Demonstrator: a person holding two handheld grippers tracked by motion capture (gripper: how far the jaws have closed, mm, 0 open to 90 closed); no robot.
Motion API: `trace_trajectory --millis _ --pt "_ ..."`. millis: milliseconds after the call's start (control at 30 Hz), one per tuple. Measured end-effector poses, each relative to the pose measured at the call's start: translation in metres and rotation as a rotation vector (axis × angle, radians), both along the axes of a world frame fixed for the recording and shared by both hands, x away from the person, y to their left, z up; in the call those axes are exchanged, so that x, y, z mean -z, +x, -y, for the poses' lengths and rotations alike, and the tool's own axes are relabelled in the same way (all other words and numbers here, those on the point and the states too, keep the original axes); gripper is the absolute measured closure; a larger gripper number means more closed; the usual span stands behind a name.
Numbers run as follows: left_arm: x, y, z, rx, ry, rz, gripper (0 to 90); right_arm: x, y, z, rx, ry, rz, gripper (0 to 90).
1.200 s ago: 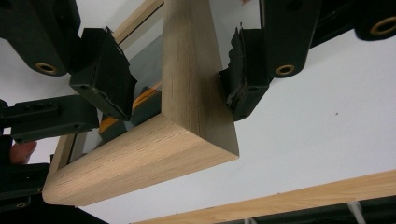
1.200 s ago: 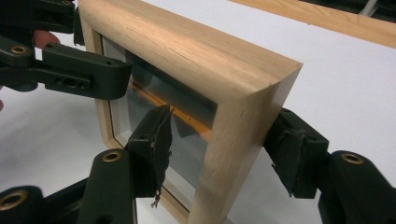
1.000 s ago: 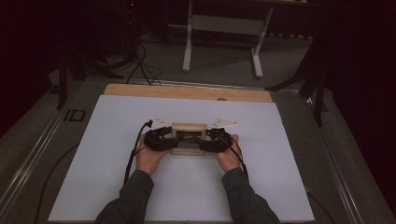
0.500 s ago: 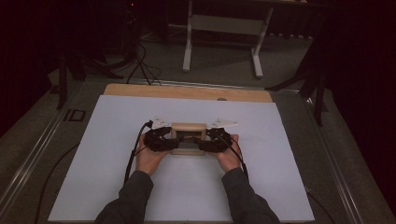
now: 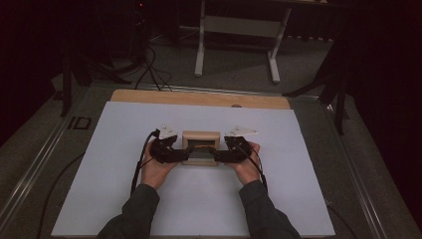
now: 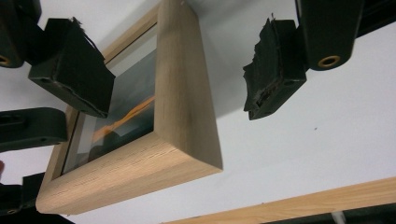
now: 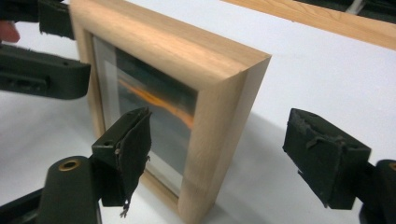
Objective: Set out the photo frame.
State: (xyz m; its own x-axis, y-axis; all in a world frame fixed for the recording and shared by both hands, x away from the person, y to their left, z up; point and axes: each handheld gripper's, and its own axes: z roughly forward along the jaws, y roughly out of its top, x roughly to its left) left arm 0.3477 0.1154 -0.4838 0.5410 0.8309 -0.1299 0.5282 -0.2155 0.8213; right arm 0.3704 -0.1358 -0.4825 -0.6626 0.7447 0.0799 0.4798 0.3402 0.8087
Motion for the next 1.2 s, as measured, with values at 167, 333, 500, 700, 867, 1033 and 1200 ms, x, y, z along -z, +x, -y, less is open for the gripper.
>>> trace_trajectory --millis 167,333,500,700,867,1033,1200 --pt "-0.003 -0.006 -0.005 0.007 0.016 0.004 22.2 -0.003 -0.006 0.005 -0.015 -0.022 0.015 19.9" --pt "-0.004 -0.012 -0.012 0.007 0.022 0.012 22.1 -0.005 -0.009 0.015 -0.013 -0.021 0.003 19.5" --pt "-0.008 -0.019 -0.021 0.012 0.034 0.027 22.1 -0.007 -0.013 0.024 -0.016 -0.022 0.009 19.4" --pt "-0.012 -0.029 -0.034 0.009 0.031 0.047 22.3 -0.008 -0.020 0.034 -0.022 -0.031 0.019 19.2" --pt "-0.011 -0.037 -0.044 0.012 0.035 0.051 22.5 -0.007 -0.026 0.045 -0.021 -0.042 0.025 18.9" --pt "-0.008 -0.047 -0.052 0.020 0.039 0.052 22.6 -0.008 -0.032 0.057 -0.008 -0.033 0.029 18.9" --pt "-0.005 -0.055 -0.065 0.017 0.024 0.054 23.1 -0.006 -0.043 0.070 0.004 -0.021 0.039 18.9"
